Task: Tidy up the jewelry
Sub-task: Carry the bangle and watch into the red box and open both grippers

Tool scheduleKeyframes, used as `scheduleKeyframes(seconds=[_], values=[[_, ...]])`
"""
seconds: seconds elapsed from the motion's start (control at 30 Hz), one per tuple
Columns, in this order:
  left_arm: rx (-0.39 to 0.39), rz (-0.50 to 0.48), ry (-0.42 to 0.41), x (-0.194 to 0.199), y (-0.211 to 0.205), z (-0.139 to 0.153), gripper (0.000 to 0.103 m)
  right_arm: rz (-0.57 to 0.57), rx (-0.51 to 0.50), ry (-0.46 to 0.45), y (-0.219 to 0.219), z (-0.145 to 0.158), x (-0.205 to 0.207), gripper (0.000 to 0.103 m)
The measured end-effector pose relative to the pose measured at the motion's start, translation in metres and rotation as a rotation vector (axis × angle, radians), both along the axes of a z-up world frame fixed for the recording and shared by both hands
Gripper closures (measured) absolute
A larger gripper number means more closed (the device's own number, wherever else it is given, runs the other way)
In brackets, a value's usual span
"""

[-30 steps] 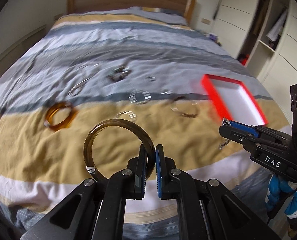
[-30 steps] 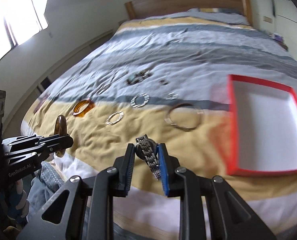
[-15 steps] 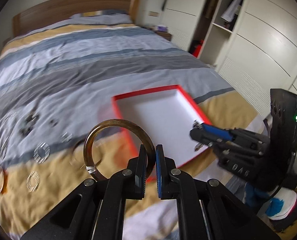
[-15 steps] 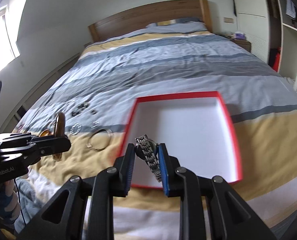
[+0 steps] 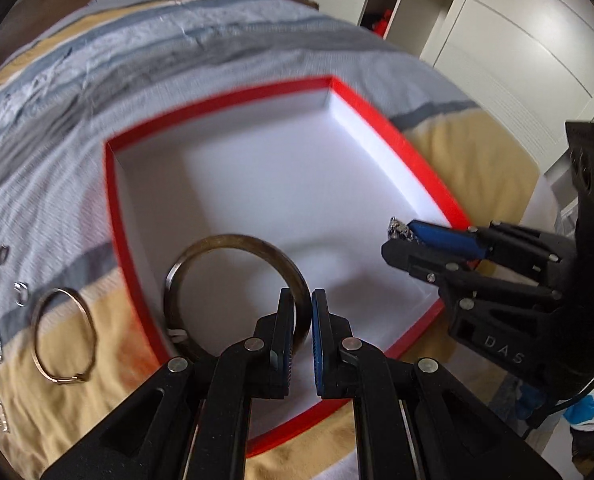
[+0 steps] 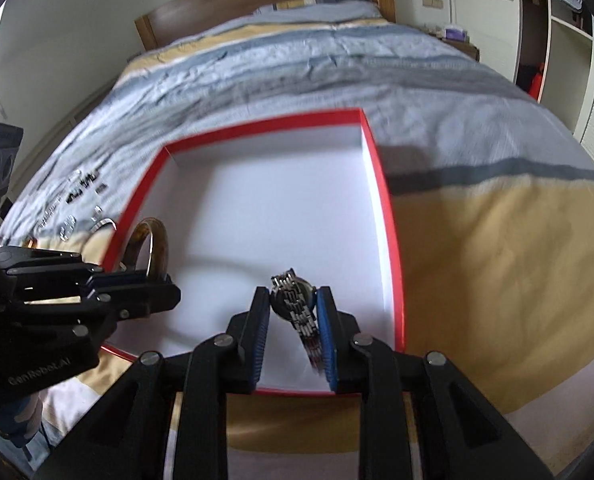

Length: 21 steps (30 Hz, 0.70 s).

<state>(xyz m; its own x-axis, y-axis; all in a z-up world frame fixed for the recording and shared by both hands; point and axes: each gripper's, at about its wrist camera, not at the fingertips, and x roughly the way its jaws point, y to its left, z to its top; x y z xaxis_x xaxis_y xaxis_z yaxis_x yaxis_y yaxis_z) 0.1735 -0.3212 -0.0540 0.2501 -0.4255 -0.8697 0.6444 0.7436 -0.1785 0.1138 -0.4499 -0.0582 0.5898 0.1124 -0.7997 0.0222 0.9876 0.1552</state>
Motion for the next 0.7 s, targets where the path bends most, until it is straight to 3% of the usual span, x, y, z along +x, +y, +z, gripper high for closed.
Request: scheduleKeyframes(seconds=[0.27,0.37,0.47,0.5,0.53,0.7], values=[[0.008,-0.003,0.025,0.002,0.001,-0.013,0.092,0.013,-0.073,0.038,0.004,-0.006,0.002,0.08],[0.012,-0.008,0.014,0.0,0.004,-0.009,0.089,0.002,-0.075,0.038,0.003,-0.002,0.003,0.07],[0.007,-0.009,0.001,-0.004,0.008,-0.003,0.074,-0.003,-0.086,0.033,0.004,0.004,-0.001,0.06],[0.008,-0.002,-0.016,-0.006,0.009,0.001,0.063,-0.008,-0.092,0.031,0.004,0.006,-0.003,0.06],[0.002,0.007,-0.034,-0.009,0.013,0.006,0.06,-0.016,-0.091,0.025,0.003,0.009,-0.006,0.06],[-0.028,0.047,-0.061,-0.023,0.034,0.032,0.06,-0.072,-0.075,-0.007,-0.002,0.029,-0.029,0.06]])
